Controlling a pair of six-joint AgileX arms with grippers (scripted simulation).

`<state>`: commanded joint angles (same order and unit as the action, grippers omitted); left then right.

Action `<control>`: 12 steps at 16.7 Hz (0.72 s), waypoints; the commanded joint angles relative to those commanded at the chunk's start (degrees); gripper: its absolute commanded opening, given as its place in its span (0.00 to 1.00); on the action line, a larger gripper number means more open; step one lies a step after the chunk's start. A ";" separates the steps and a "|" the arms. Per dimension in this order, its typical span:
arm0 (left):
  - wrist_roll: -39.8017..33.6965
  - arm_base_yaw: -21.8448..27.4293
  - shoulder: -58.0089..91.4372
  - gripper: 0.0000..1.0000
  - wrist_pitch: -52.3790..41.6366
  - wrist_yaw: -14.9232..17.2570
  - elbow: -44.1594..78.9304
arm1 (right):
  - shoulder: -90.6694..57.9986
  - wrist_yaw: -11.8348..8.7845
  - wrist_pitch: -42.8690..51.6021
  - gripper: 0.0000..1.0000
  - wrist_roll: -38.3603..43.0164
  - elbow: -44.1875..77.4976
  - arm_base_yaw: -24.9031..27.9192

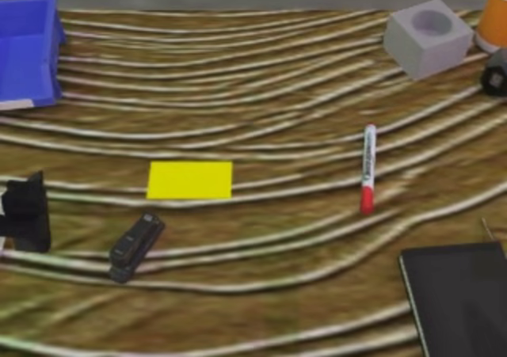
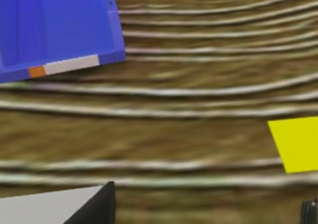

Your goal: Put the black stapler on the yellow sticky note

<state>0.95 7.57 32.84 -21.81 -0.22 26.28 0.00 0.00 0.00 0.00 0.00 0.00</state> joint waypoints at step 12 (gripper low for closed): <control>2.10 12.98 59.93 1.00 -37.19 -0.26 42.97 | 0.00 0.00 0.00 1.00 0.00 0.00 0.00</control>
<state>3.05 20.55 92.76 -58.99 -0.48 69.25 0.00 0.00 0.00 0.00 0.00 0.00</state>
